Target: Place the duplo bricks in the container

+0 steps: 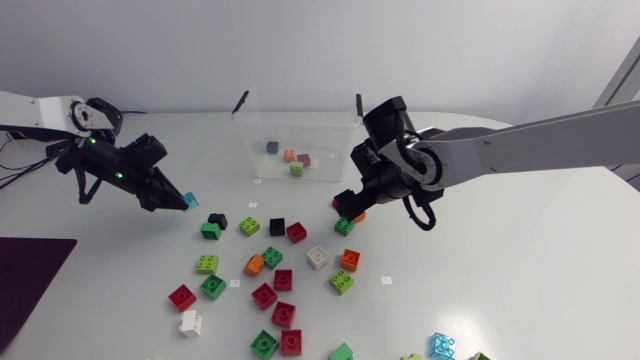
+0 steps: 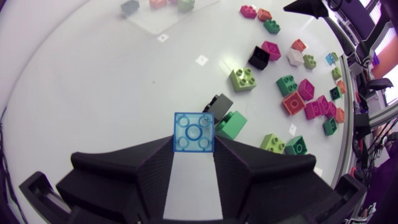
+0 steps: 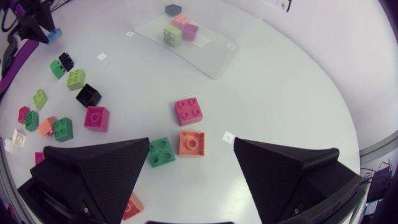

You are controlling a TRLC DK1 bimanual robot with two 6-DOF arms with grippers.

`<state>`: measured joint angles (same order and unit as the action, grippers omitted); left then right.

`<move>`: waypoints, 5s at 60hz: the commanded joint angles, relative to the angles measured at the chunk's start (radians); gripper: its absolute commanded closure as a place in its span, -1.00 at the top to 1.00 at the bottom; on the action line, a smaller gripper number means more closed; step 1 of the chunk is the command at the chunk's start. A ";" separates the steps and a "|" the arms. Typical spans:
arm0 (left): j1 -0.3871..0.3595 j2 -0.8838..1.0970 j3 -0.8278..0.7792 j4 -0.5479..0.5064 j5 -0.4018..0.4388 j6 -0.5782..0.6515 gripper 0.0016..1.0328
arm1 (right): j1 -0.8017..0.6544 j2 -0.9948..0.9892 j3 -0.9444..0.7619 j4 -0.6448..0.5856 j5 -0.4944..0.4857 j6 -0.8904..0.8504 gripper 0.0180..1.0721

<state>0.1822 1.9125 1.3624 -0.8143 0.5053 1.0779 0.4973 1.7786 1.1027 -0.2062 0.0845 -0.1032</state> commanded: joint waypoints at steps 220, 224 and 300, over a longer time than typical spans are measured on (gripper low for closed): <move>-0.225 -0.325 -0.301 0.210 -0.376 -0.664 0.92 | 0.006 0.452 0.984 -0.157 0.020 0.083 -0.15; -0.240 -0.325 -0.310 0.210 -0.389 -0.665 0.92 | 0.006 0.459 1.000 -0.170 0.027 0.083 0.34; -0.402 -0.012 -0.215 0.271 -0.576 -1.116 0.08 | 0.064 -0.251 0.077 -0.137 0.095 0.186 0.85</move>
<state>-0.2123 1.8683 1.1275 -0.5400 -0.0624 -0.0044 0.5556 1.5517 1.2243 -0.3618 0.1661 0.0601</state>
